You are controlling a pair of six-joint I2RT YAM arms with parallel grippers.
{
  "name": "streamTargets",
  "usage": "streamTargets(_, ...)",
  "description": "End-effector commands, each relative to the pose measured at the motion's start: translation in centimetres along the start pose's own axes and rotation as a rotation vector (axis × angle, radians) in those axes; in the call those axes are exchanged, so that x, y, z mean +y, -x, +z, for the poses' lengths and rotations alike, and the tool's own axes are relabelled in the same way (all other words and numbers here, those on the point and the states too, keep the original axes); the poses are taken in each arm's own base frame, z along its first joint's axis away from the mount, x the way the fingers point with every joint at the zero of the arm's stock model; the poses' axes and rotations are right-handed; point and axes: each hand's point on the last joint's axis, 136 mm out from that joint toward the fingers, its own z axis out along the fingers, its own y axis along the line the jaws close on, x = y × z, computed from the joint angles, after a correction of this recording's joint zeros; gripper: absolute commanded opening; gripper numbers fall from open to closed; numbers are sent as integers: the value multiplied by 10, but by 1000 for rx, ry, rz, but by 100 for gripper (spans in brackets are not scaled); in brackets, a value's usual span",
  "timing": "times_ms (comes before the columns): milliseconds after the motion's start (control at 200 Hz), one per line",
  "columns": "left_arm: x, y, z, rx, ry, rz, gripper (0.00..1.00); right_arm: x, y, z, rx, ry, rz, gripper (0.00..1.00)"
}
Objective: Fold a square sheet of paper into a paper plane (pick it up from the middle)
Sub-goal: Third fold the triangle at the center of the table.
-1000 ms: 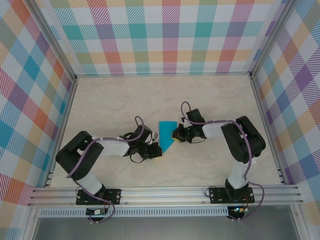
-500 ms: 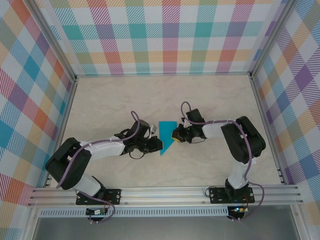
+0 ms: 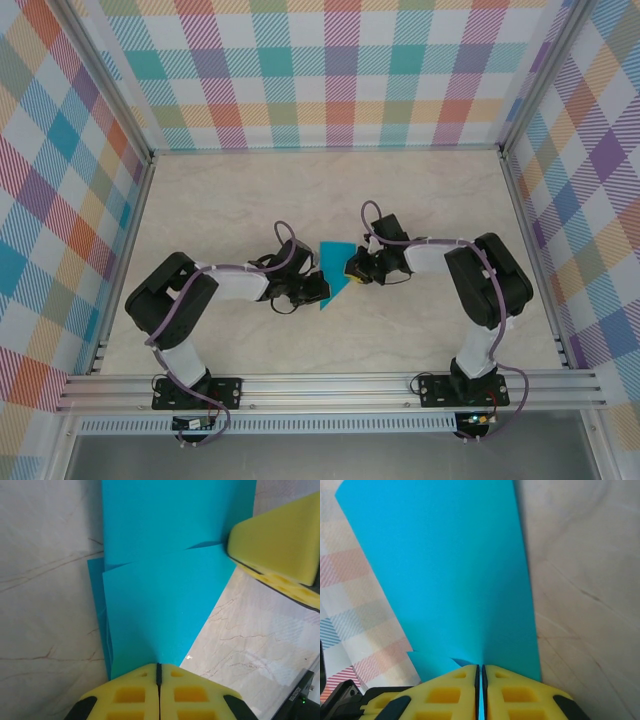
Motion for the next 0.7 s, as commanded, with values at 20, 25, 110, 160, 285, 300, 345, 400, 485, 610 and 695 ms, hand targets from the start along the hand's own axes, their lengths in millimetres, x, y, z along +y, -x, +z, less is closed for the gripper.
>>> streamTargets(20,45,-16,-4,21,172,-27,5,19,-1,-23,-29,9,-55,12)
streamTargets(25,46,-16,-4,21,172,-26,5,19,-1,-23,-30,10,-55,12)
streamTargets(110,45,-16,-4,16,166,-25,5,30,-9,-25,-32,31,-79,10)
streamTargets(160,43,-15,-4,17,161,-19,5,33,-15,-21,-27,46,-75,9)
streamTargets(285,39,-14,-2,24,147,-12,5,33,-28,-6,-13,32,-70,8)
streamTargets(300,38,-14,-1,24,144,-10,5,33,-29,-4,-10,31,-71,8)
streamTargets(345,37,-14,-1,25,138,-12,5,36,-34,2,5,42,-77,7)
streamTargets(400,37,-14,-2,28,141,-14,5,35,-37,7,14,37,-75,6)
streamTargets(485,38,-14,-2,26,143,-12,5,29,-38,12,8,20,-65,6)
streamTargets(610,39,-15,-1,25,140,-16,5,18,-39,21,19,2,-53,6)
streamTargets(695,40,-16,-1,30,144,-20,5,9,-39,25,10,-15,-38,5)
